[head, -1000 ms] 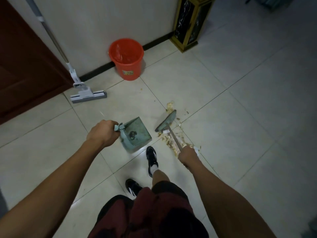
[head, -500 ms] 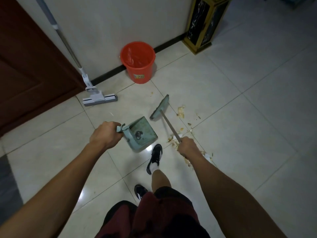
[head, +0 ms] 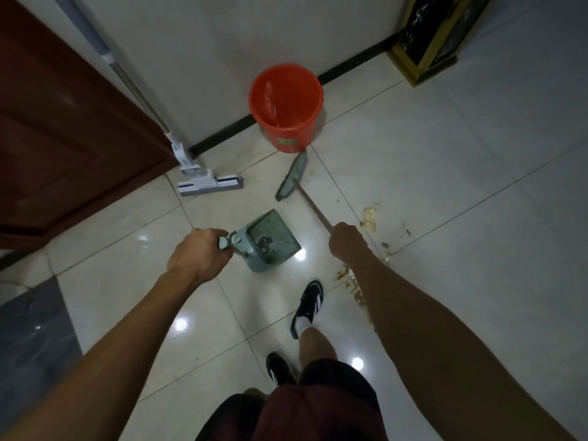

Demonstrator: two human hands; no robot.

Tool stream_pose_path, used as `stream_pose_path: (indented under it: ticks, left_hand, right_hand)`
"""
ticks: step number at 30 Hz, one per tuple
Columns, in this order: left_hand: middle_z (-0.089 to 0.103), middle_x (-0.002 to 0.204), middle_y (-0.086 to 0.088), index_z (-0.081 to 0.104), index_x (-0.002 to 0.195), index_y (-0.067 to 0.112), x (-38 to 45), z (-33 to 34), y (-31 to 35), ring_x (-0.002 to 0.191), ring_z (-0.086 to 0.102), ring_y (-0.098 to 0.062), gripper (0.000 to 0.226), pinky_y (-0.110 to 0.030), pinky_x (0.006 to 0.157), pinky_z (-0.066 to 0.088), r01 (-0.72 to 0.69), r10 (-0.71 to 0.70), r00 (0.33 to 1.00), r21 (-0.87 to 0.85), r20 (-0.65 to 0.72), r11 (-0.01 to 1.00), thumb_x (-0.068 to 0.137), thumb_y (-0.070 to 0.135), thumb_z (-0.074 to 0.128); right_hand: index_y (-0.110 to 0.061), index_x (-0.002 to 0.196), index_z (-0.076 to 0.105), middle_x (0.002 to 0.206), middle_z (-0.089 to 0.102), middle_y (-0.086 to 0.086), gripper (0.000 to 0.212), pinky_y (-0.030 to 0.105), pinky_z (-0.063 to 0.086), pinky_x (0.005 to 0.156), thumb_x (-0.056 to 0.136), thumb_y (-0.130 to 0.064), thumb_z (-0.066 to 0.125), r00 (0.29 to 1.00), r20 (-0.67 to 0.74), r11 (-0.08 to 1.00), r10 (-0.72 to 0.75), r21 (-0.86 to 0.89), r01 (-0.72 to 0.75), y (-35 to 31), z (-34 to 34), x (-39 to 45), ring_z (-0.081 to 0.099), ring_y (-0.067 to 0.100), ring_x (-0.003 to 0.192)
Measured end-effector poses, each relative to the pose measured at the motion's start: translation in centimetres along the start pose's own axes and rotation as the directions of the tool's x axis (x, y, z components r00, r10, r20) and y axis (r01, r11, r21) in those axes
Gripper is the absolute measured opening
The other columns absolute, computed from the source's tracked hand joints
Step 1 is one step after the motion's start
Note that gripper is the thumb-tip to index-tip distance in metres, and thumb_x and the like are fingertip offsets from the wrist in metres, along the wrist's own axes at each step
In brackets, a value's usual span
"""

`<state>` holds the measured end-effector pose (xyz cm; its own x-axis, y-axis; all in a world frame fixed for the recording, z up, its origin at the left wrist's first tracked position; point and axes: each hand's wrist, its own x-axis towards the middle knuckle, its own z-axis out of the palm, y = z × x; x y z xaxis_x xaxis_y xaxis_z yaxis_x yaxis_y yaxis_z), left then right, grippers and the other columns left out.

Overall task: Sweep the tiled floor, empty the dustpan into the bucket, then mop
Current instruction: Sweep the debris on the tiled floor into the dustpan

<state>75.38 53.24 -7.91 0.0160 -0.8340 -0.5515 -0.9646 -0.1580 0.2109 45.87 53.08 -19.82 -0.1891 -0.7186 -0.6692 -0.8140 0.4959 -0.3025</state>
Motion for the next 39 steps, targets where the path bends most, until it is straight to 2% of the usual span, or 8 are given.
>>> stream_pose_path:
  ticks: [4, 6, 15, 22, 28, 30, 34, 39]
  left_hand:
    - [0.067, 0.078, 0.000, 0.064, 0.080, 0.036, 2.2, -0.9, 1.5, 0.073, 0.064, -0.026, 0.011, -0.036, 0.067, 0.056, -0.011, 0.011, 1.000, -0.001, 0.016, 1.000, 0.091, 0.036, 0.065]
    - [0.067, 0.078, 0.000, 0.066, 0.081, 0.035, 3.1, -1.2, 2.5, 0.074, 0.064, -0.026, 0.010, -0.039, 0.068, 0.058, -0.033, 0.033, 0.999, 0.006, 0.021, 0.999, 0.091, 0.036, 0.065]
    - [0.069, 0.085, -0.001, 0.069, 0.089, 0.033, 6.3, -1.5, 8.3, 0.077, 0.065, -0.028, 0.008, -0.042, 0.070, 0.060, -0.222, 0.213, 0.974, 0.148, 0.077, 0.964, 0.088, 0.038, 0.063]
    - [0.070, 0.081, -0.006, 0.071, 0.088, 0.025, 7.2, -0.6, 11.5, 0.075, 0.066, -0.032, 0.014, -0.041, 0.067, 0.059, -0.419, 0.390, 0.906, 0.223, 0.166, 0.880, 0.087, 0.033, 0.059]
    - [0.072, 0.086, -0.011, 0.065, 0.082, 0.024, 6.9, -0.2, 12.4, 0.082, 0.067, -0.037, 0.012, -0.038, 0.068, 0.054, -0.541, 0.490, 0.840, 0.286, 0.235, 0.791, 0.086, 0.033, 0.059]
    - [0.072, 0.089, -0.011, 0.060, 0.079, 0.028, 6.5, -0.2, 12.4, 0.085, 0.067, -0.038, 0.009, -0.035, 0.066, 0.048, -0.574, 0.522, 0.818, 0.293, 0.242, 0.764, 0.086, 0.033, 0.060]
    - [0.072, 0.093, -0.011, 0.068, 0.089, 0.024, 5.6, -0.3, 12.2, 0.086, 0.066, -0.036, 0.011, -0.032, 0.067, 0.045, -0.609, 0.560, 0.793, 0.326, 0.239, 0.723, 0.088, 0.031, 0.060]
    - [0.072, 0.094, -0.010, 0.070, 0.089, 0.023, 5.3, -1.1, 11.9, 0.086, 0.067, -0.034, 0.011, -0.033, 0.070, 0.050, -0.645, 0.590, 0.764, 0.320, 0.260, 0.694, 0.087, 0.032, 0.063]
  right_hand:
    - [0.001, 0.113, 0.060, 0.096, 0.064, 0.013, 0.022, 0.037, 0.059, 0.078, 0.093, -0.005, 0.053, 0.999, 0.021, 0.999, 0.039, -0.010, -0.038, -0.6, -2.0, 2.8, 0.069, 0.031, 0.093]
    - [0.002, 0.114, 0.060, 0.102, 0.064, 0.014, 0.023, 0.037, 0.058, 0.080, 0.093, -0.004, 0.053, 0.996, 0.029, 0.997, 0.082, 0.004, -0.082, 0.3, -2.7, 3.0, 0.069, 0.031, 0.096]
    - [0.003, 0.120, 0.058, 0.114, 0.063, 0.015, 0.029, 0.039, 0.056, 0.087, 0.095, -0.009, 0.049, 0.966, 0.052, 0.959, 0.254, 0.120, -0.259, 7.9, -2.7, -1.3, 0.065, 0.033, 0.106]
    - [0.002, 0.121, 0.057, 0.115, 0.065, 0.016, 0.030, 0.037, 0.054, 0.086, 0.097, -0.014, 0.051, 0.906, 0.034, 0.869, 0.421, 0.270, -0.414, 11.6, -0.3, -7.9, 0.066, 0.033, 0.108]
    - [0.001, 0.120, 0.058, 0.118, 0.062, 0.021, 0.030, 0.039, 0.050, 0.087, 0.095, -0.010, 0.046, 0.839, 0.112, 0.752, 0.533, 0.392, -0.530, 12.5, 3.4, -13.9, 0.062, 0.036, 0.110]
    - [0.002, 0.120, 0.057, 0.109, 0.065, 0.020, 0.030, 0.041, 0.054, 0.084, 0.093, -0.007, 0.047, 0.811, 0.108, 0.714, 0.575, 0.418, -0.562, 11.9, 4.7, -15.7, 0.066, 0.035, 0.103]
    - [0.002, 0.117, 0.058, 0.072, 0.056, 0.008, 0.028, 0.037, 0.056, 0.065, 0.093, -0.007, 0.048, 0.758, 0.121, 0.647, 0.641, 0.446, -0.618, 10.4, 6.8, -18.8, 0.062, 0.024, 0.061]
    - [-0.003, 0.115, 0.059, 0.085, 0.060, 0.008, 0.028, 0.039, 0.059, 0.075, 0.091, -0.012, 0.049, 0.717, 0.100, 0.606, 0.689, 0.463, -0.647, 8.1, 8.9, -22.1, 0.069, 0.030, 0.084]
